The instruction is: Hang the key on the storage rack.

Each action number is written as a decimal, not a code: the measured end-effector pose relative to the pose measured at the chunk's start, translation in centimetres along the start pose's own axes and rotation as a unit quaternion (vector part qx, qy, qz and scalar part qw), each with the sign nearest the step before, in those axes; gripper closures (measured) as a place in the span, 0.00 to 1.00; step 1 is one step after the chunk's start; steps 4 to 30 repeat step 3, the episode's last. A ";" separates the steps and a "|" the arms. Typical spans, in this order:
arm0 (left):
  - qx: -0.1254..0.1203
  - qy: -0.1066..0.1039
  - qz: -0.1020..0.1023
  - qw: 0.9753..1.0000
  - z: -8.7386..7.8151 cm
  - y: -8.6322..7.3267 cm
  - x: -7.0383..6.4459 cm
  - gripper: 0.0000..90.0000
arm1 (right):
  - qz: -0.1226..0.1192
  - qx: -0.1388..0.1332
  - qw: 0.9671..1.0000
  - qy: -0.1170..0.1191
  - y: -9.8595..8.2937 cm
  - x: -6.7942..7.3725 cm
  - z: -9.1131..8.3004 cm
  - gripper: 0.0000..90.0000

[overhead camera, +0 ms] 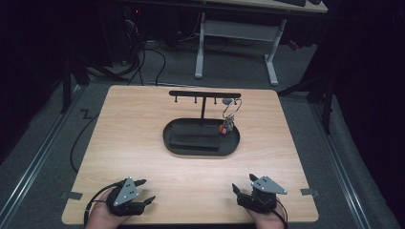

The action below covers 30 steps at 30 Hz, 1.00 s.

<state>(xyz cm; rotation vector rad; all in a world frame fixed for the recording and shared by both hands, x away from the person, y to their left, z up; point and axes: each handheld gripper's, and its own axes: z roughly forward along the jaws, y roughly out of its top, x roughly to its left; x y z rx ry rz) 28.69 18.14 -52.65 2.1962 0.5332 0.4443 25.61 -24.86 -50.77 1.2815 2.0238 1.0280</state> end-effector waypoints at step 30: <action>-0.006 0.006 -0.001 1.000 -0.2 0.1 0.1 0.39 | 0.010 0.003 1.000 0.005 -0.2 -0.4 0.2 0.29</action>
